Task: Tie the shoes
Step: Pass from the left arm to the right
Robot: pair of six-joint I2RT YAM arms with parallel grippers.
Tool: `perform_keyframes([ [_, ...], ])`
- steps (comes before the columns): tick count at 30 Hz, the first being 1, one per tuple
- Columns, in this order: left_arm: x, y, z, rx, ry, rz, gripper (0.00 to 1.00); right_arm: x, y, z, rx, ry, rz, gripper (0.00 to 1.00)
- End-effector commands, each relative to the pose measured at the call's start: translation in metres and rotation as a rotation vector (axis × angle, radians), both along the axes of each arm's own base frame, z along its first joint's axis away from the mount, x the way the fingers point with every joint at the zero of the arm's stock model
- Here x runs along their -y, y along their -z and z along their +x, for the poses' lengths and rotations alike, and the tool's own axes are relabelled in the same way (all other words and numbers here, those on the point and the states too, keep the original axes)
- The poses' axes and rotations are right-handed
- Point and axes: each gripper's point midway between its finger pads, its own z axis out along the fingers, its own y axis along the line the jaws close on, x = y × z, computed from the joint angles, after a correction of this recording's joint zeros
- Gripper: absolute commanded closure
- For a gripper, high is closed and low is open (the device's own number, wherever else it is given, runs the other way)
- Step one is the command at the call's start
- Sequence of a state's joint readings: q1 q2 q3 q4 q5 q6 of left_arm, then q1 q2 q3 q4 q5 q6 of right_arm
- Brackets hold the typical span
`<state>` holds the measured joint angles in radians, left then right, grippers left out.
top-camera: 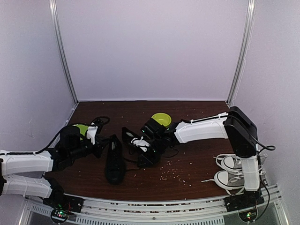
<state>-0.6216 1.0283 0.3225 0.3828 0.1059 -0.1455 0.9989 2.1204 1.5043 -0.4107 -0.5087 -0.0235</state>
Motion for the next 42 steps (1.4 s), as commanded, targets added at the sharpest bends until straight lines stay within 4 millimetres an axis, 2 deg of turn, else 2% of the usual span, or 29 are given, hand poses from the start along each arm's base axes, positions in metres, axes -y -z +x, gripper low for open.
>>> perform_keyframes([
  [1, -0.003, -0.015, 0.005, 0.059, -0.016, -0.021, 1.00, 0.014, -0.008, 0.010, 0.022, 0.012, -0.058, 0.72],
  [6, -0.006, -0.013, 0.003, 0.060, -0.025, -0.023, 1.00, 0.011, -0.019, 0.004, 0.025, -0.022, -0.022, 0.72],
  [14, -0.009, -0.011, -0.004, 0.041, -0.030, -0.056, 1.00, -0.036, -0.037, -0.026, -0.036, -0.083, 0.151, 0.73],
  [16, -0.014, -0.007, -0.006, 0.043, -0.044, -0.054, 1.00, -0.047, -0.032, -0.028, -0.065, -0.084, 0.157, 0.73],
  [21, -0.014, -0.003, -0.003, 0.047, -0.048, -0.039, 1.00, -0.060, -0.002, -0.017, -0.134, -0.080, 0.122, 0.73],
  [24, -0.010, 0.001, -0.001, 0.024, -0.039, -0.033, 1.00, -0.061, 0.017, -0.023, -0.179, -0.120, 0.063, 0.73],
  [26, -0.008, 0.002, -0.001, 0.016, -0.032, -0.036, 1.00, -0.058, 0.023, -0.021, -0.178, -0.106, 0.051, 0.73],
  [35, -0.014, 0.003, -0.002, 0.033, -0.048, -0.012, 1.00, -0.036, 0.017, -0.001, -0.209, -0.041, 0.067, 0.75],
  [42, -0.013, 0.013, -0.005, 0.000, -0.042, -0.017, 1.00, -0.057, 0.022, 0.014, -0.212, 0.020, 0.115, 0.71],
])
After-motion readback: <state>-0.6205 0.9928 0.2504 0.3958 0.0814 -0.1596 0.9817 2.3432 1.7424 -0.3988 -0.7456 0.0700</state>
